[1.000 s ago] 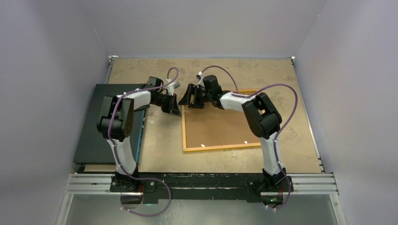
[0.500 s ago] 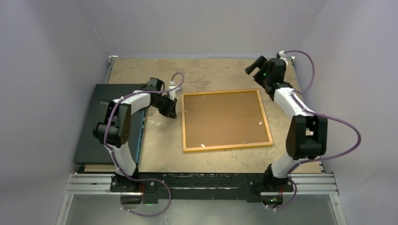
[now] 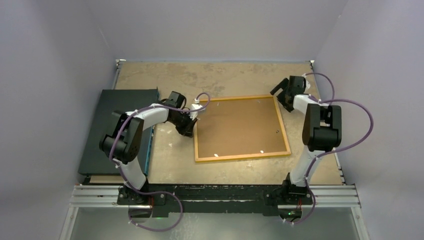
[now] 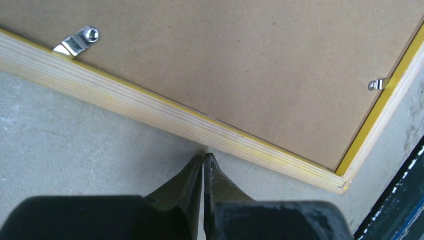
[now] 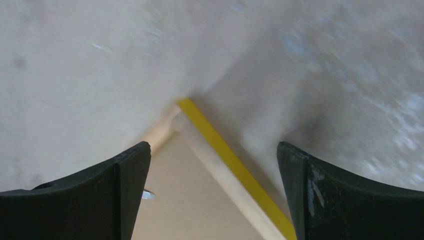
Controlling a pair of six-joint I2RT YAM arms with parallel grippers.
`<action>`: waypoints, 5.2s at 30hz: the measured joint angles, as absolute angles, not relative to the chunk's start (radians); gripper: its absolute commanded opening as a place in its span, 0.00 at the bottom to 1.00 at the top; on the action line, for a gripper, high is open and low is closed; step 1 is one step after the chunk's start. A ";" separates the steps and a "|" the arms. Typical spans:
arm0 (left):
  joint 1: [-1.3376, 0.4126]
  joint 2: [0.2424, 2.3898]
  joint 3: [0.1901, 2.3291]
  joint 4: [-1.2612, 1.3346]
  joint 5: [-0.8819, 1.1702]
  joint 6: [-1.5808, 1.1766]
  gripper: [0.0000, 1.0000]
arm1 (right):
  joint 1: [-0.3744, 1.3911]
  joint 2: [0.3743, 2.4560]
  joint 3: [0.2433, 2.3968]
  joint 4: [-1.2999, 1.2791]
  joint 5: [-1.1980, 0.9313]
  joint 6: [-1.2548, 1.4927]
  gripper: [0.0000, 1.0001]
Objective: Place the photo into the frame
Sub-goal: Adjust the photo frame at the center of the board, then install the photo frame at the center of the board.
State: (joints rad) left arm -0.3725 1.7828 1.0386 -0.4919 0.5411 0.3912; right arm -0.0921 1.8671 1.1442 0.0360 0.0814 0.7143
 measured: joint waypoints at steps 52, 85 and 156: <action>-0.239 1.969 1.504 -0.671 0.611 0.350 0.42 | 0.263 1.716 1.234 0.025 -0.093 0.624 0.96; -0.283 1.896 1.114 -0.545 0.824 0.273 0.34 | 0.518 1.811 0.995 0.288 -0.359 0.664 0.78; -0.273 1.915 1.066 -0.503 0.936 0.226 0.05 | 0.642 1.878 0.880 0.552 -0.461 0.702 0.54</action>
